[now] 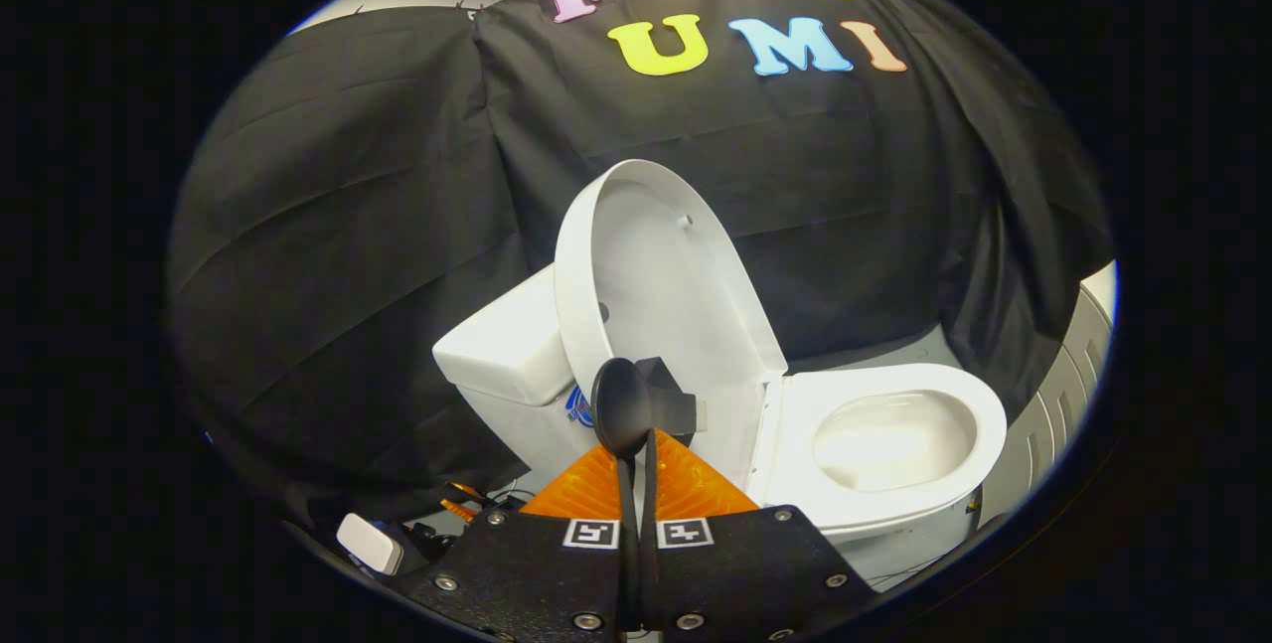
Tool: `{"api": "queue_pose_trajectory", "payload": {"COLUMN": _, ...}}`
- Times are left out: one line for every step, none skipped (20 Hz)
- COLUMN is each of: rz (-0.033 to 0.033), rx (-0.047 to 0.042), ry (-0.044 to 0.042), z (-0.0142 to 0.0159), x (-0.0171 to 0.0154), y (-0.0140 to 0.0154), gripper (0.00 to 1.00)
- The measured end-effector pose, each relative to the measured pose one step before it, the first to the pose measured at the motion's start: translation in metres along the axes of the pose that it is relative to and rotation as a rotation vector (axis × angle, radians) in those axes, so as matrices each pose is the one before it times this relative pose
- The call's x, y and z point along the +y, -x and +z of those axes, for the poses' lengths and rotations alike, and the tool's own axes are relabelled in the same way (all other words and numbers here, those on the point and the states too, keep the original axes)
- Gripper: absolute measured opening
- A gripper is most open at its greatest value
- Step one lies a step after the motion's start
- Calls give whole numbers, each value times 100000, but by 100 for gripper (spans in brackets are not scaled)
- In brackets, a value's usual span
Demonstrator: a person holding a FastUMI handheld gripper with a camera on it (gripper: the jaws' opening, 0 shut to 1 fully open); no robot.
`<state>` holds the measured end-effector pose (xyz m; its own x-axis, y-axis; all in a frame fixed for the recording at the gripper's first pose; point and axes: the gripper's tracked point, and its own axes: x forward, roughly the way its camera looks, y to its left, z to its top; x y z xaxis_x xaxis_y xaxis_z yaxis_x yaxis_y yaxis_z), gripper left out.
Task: Open the toilet lid.
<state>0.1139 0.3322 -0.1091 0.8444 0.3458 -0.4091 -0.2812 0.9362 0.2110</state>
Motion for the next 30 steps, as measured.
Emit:
{"api": "queue_pose_trajectory", "payload": {"rz": -78, "rx": -370, "ry": 537, "z": 114, "x": -88, "y": -11, "gripper": 0}}
{"api": "queue_pose_trajectory", "payload": {"rz": 279, "rx": 91, "ry": -120, "z": -81, "x": 1, "y": 66, "gripper": 0}}
{"api": "queue_pose_trajectory", "payload": {"rz": 153, "rx": -169, "ry": -409, "z": 101, "x": -54, "y": 46, "gripper": 0}}
{"api": "queue_pose_trajectory", "payload": {"rz": 136, "rx": 87, "ry": -343, "z": 1, "x": -49, "y": -54, "gripper": 0}}
{"api": "queue_pose_trajectory", "payload": {"rz": -97, "rx": -233, "ry": 71, "z": 77, "x": -78, "y": -37, "gripper": 0}}
{"api": "queue_pose_trajectory", "payload": {"rz": 133, "rx": -258, "ry": 112, "z": 48, "x": 43, "y": 56, "gripper": 0}}
{"api": "queue_pose_trajectory", "payload": {"rz": 1144, "rx": 602, "ry": -66, "z": -58, "x": 137, "y": -104, "gripper": 0}}
{"api": "queue_pose_trajectory", "payload": {"rz": 2504, "rx": 1025, "ry": -599, "z": -316, "x": 641, "y": -120, "gripper": 2}}
{"api": "queue_pose_trajectory", "payload": {"rz": 1317, "rx": 737, "ry": -837, "z": -50, "x": 310, "y": 138, "gripper": 12}}
{"api": "queue_pose_trajectory", "payload": {"rz": 316, "rx": -1890, "ry": -46, "z": 640, "x": -75, "y": 409, "gripper": 18}}
{"api": "queue_pose_trajectory", "payload": {"rz": -1349, "rx": -3128, "ry": 1220, "z": 887, "x": -313, "y": 303, "gripper": 31}}
{"api": "queue_pose_trajectory", "payload": {"rz": -1898, "rx": -2779, "ry": 1892, "z": 1088, "x": -379, "y": 507, "gripper": 47}}
{"api": "queue_pose_trajectory", "payload": {"rz": -1076, "rx": -1386, "ry": 1884, "z": 649, "x": -246, "y": 315, "gripper": 63}}
{"api": "queue_pose_trajectory", "payload": {"rz": -230, "rx": -1142, "ry": 1149, "z": 319, "x": -60, "y": 204, "gripper": 79}}
{"api": "queue_pose_trajectory", "payload": {"rz": -271, "rx": -1342, "ry": 728, "z": 679, "x": -221, "y": 542, "gripper": 95}}
{"api": "queue_pose_trajectory", "payload": {"rz": -43, "rx": -1876, "ry": 323, "z": 631, "x": -326, "y": 595, "gripper": 96}}
{"api": "queue_pose_trajectory", "payload": {"rz": 360, "rx": -1808, "ry": 148, "z": 719, "x": -287, "y": 591, "gripper": 96}}
{"api": "queue_pose_trajectory", "payload": {"rz": 289, "rx": -1575, "ry": 477, "z": 530, "x": -237, "y": 637, "gripper": 96}}
{"api": "queue_pose_trajectory", "payload": {"rz": -62, "rx": -1654, "ry": 561, "z": 607, "x": -355, "y": 615, "gripper": 96}}
{"api": "queue_pose_trajectory", "payload": {"rz": 256, "rx": -1320, "ry": 842, "z": 597, "x": -372, "y": 674, "gripper": 96}}
{"api": "queue_pose_trajectory", "payload": {"rz": -269, "rx": -1576, "ry": 1013, "z": 680, "x": -482, "y": 614, "gripper": 96}}
{"api": "queue_pose_trajectory", "payload": {"rz": -507, "rx": -1694, "ry": 1613, "z": 542, "x": -645, "y": 596, "gripper": 96}}
{"api": "queue_pose_trajectory", "payload": {"rz": -1307, "rx": -2189, "ry": 2608, "z": 794, "x": -1009, "y": 707, "gripper": 96}}
{"api": "queue_pose_trajectory", "payload": {"rz": -1731, "rx": -2088, "ry": 2304, "z": 790, "x": -1002, "y": 935, "gripper": 96}}
{"api": "queue_pose_trajectory", "payload": {"rz": -1097, "rx": -1754, "ry": 1211, "z": 401, "x": -871, "y": 697, "gripper": 96}}
{"api": "queue_pose_trajectory", "payload": {"rz": -794, "rx": -1083, "ry": 51, "z": 67, "x": -728, "y": 497, "gripper": 95}}
{"api": "queue_pose_trajectory", "payload": {"rz": -329, "rx": -956, "ry": -310, "z": 227, "x": -744, "y": 585, "gripper": 96}}
{"api": "queue_pose_trajectory", "payload": {"rz": -534, "rx": -860, "ry": -154, "z": 369, "x": -735, "y": 638, "gripper": 96}}
{"api": "queue_pose_trajectory", "payload": {"rz": -845, "rx": -977, "ry": 266, "z": 435, "x": -972, "y": 678, "gripper": 96}}
{"api": "queue_pose_trajectory", "payload": {"rz": -1108, "rx": -1208, "ry": 1125, "z": 384, "x": -990, "y": 788, "gripper": 96}}
